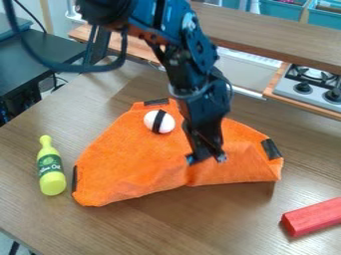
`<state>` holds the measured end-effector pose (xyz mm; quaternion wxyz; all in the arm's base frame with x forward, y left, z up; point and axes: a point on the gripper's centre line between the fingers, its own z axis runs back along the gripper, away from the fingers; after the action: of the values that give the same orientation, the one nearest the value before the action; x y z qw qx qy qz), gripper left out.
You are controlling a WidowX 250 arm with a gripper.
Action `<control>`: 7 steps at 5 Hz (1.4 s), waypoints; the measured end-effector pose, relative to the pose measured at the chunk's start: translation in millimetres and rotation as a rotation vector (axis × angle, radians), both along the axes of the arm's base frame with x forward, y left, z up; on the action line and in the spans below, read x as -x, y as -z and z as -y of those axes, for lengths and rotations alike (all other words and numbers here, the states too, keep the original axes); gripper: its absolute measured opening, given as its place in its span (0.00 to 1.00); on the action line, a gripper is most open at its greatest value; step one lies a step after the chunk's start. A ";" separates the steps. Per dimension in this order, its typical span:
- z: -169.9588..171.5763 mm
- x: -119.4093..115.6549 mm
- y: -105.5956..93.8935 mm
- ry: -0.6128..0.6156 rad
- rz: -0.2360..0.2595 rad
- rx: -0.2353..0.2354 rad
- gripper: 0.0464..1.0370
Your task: Fold the cloth from bottom right to top left
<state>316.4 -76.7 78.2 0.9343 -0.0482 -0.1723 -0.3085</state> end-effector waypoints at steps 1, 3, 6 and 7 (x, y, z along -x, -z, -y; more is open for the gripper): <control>-19.4 -20.9 11.3 -0.073 -0.051 -0.033 0.01; -65.7 -52.4 14.0 -0.178 -0.072 -0.076 0.01; -121.9 -82.6 -0.7 -0.249 -0.140 -0.131 0.01; -132.4 -89.3 9.0 -0.194 -0.168 -0.159 0.01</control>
<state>405.6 55.7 69.2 0.9717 0.0173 -0.0723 -0.2242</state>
